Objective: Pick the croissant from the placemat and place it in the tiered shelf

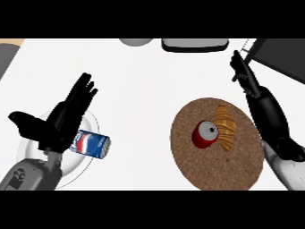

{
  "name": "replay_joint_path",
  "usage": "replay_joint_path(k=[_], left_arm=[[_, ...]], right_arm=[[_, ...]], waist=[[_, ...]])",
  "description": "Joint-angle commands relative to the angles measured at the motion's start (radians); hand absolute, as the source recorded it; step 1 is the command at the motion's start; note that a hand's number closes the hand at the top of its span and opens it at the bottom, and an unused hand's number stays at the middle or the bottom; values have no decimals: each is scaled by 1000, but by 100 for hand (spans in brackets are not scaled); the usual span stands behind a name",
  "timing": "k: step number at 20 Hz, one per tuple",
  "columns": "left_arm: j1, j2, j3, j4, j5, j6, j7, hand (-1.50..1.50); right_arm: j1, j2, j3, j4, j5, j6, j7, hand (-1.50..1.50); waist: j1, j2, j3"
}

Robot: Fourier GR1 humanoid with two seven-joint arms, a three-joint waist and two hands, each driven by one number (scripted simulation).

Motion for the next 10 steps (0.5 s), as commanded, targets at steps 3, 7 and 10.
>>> replay_joint_path(k=[3,7,10], left_arm=[[13,35,-22,18,-125,42,-27,0],[20,58,-12,53,-134,40,-39,0],[27,89,-9,53,-168,48,-52,0]], right_arm=[[94,3,-149,63,-128,-24,85,-150],[56,269,-320,41,-469,-82,102,-150],[223,-117,-278,308,-9,-243,176,150]], waist=[[-15,-6,-27],[-50,-10,28],[-48,30,-41]])
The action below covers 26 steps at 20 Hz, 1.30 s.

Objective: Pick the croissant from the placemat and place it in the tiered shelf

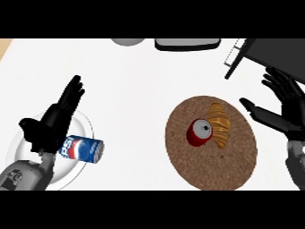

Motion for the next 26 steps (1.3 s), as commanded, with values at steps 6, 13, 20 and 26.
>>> replay_joint_path(k=[6,13,20,26], left_arm=[[0,-13,-26,59,-65,-1,-40,0],[2,-59,-19,102,-92,-24,-54,0],[-40,-69,4,125,-120,-22,-39,0],[-6,-98,-9,144,-128,-38,-77,0]], right_arm=[[138,153,-235,225,49,-366,-279,-150],[179,70,-159,181,8,-45,-252,-150],[210,-86,20,-90,197,-101,116,-150],[109,-274,93,-215,285,-3,500,-150]], waist=[[25,-12,-7],[39,-15,-10],[33,-19,-13],[43,-17,-13]])
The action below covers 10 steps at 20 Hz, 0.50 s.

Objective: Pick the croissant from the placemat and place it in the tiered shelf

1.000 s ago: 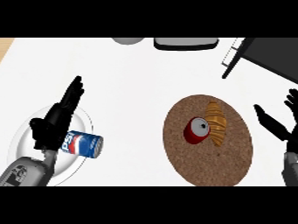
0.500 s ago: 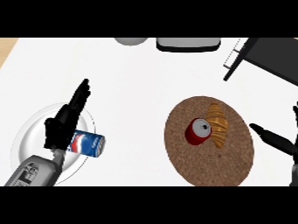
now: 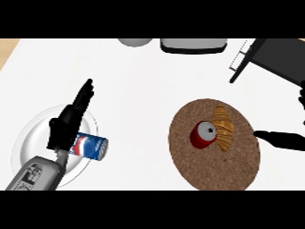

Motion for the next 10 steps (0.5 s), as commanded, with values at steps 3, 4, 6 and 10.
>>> replay_joint_path(k=[3,4,6,10], left_arm=[[-7,-21,-14,-3,-18,-3,3,0],[5,14,5,-24,1,-22,26,0],[7,-10,11,18,-9,-19,-18,0],[-15,21,51,-31,12,-59,41,0]], right_arm=[[-104,-159,139,-128,101,145,371,-150],[-71,-207,164,-185,105,191,427,-150],[-94,-238,170,-206,125,230,507,-150],[-170,-190,242,-286,204,257,726,-150]], waist=[[14,1,-1],[10,-4,-3],[1,1,-1],[6,1,1]])
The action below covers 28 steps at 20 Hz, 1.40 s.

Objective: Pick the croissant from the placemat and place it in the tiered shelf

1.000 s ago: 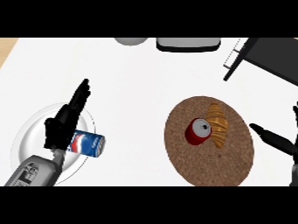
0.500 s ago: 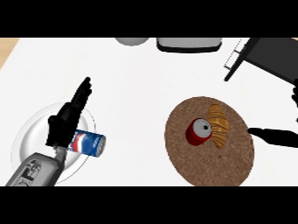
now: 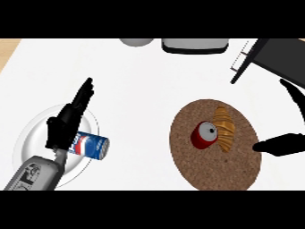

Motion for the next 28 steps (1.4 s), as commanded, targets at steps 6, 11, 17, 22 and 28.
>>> replay_joint_path(k=[6,11,17,22,28], left_arm=[[-9,-47,45,-6,-50,-26,36,0],[23,-42,95,-46,-65,-68,40,0],[5,-95,116,39,-99,-96,-14,0],[-3,-112,137,13,-125,-114,43,0],[38,-156,141,69,-186,-103,-52,0]], right_arm=[[-86,169,86,-90,200,74,274,-150],[-64,220,53,-140,282,136,321,-150],[-140,324,32,-70,366,181,360,-150],[-102,379,14,-38,419,219,314,-150],[8,430,5,-110,482,220,292,-150]], waist=[[-5,2,3],[-6,2,3],[-5,3,3],[-6,3,3],[-11,2,3]])
